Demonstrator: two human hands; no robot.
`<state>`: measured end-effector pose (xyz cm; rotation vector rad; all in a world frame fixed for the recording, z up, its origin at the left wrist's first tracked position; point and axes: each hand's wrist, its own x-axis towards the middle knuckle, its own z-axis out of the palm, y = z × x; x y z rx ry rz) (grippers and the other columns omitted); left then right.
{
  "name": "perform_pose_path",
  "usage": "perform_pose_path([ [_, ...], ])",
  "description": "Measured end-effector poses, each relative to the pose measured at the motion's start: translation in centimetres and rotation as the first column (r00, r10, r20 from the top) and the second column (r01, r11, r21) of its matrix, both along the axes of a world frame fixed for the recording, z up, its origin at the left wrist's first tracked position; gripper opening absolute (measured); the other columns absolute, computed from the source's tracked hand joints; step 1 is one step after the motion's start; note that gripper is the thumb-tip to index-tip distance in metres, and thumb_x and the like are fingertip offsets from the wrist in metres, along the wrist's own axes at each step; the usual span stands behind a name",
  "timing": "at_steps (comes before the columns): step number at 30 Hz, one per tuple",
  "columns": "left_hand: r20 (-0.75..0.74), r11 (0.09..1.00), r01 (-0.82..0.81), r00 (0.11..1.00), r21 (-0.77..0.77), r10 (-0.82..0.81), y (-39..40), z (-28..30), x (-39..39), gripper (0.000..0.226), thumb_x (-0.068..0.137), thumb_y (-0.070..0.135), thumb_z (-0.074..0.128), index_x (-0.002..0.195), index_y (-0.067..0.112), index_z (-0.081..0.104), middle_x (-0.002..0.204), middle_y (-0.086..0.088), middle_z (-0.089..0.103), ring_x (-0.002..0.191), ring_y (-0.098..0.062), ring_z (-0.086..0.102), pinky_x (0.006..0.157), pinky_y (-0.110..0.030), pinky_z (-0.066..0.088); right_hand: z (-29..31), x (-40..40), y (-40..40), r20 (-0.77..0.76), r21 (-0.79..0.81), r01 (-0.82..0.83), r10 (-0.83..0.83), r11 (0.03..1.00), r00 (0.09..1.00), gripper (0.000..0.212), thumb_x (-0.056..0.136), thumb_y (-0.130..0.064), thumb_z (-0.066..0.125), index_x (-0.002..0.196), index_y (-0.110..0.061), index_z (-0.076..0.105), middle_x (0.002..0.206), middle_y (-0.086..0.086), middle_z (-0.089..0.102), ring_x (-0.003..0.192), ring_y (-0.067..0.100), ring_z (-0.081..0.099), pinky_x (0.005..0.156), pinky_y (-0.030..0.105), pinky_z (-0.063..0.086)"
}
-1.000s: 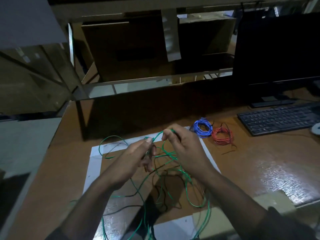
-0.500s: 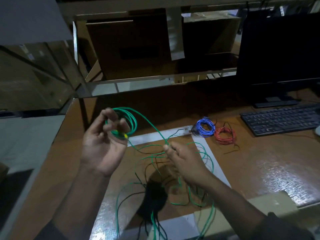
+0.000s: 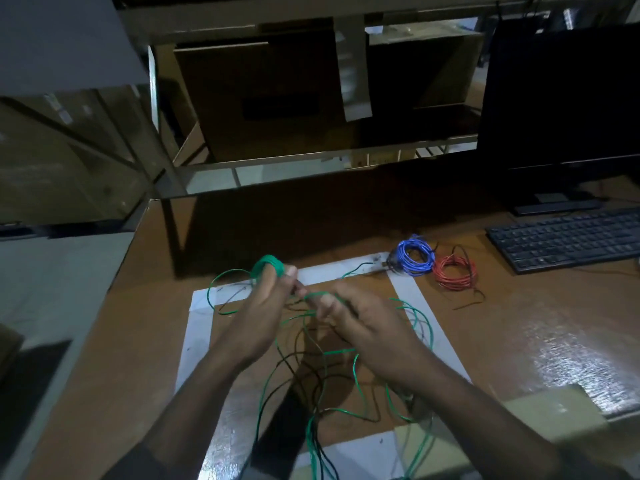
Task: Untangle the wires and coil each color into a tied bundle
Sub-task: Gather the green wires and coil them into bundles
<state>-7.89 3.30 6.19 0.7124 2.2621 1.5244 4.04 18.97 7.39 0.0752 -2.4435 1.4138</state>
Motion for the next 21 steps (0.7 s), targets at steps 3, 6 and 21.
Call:
perform_pose_path([
  [3, 0.038, 0.986, 0.158, 0.986, 0.056, -0.161, 0.4, 0.5, 1.1, 0.052, 0.094, 0.078, 0.033, 0.085, 0.032, 0.056, 0.068, 0.007, 0.055, 0.076, -0.028, 0.06, 0.086, -0.051, 0.051, 0.8, -1.3, 1.0, -0.084, -0.081, 0.139, -0.146, 0.987, 0.986, 0.022, 0.105, -0.029, 0.051, 0.087, -0.023, 0.061, 0.069, 0.008, 0.053, 0.061, 0.022, 0.048, 0.057, 0.029, 0.039],
  [6, 0.183, 0.943, 0.257, 0.937, 0.212, -0.297, 0.6, 1.2, 1.6, 0.046, 0.103, 0.057, 0.039, 0.081, 0.022, 0.059, 0.051, 0.008, 0.035, 0.048, -0.018, 0.041, 0.07, -0.044, 0.048, 0.6, -2.3, 1.8, -0.108, -0.098, 0.243, -0.253, 0.965, 0.961, 0.023, 0.104, -0.034, 0.053, 0.085, -0.023, 0.061, 0.062, 0.004, 0.046, 0.053, 0.009, 0.036, 0.052, 0.03, 0.031],
  [21, 0.418, 0.29, -0.307, 0.751, 0.906, -0.511, -2.2, 6.4, -1.5, 0.039, 0.115, 0.022, 0.028, 0.091, 0.008, 0.056, 0.135, -0.021, 0.066, 0.1, -0.02, 0.075, 0.09, -0.034, 0.059, -4.0, -0.4, 1.0, 0.197, -0.109, 0.142, -0.118, 0.984, 0.973, 0.039, 0.106, -0.042, 0.046, 0.08, -0.012, 0.045, 0.069, -0.005, 0.042, 0.06, 0.002, 0.04, 0.057, 0.022, 0.036],
])
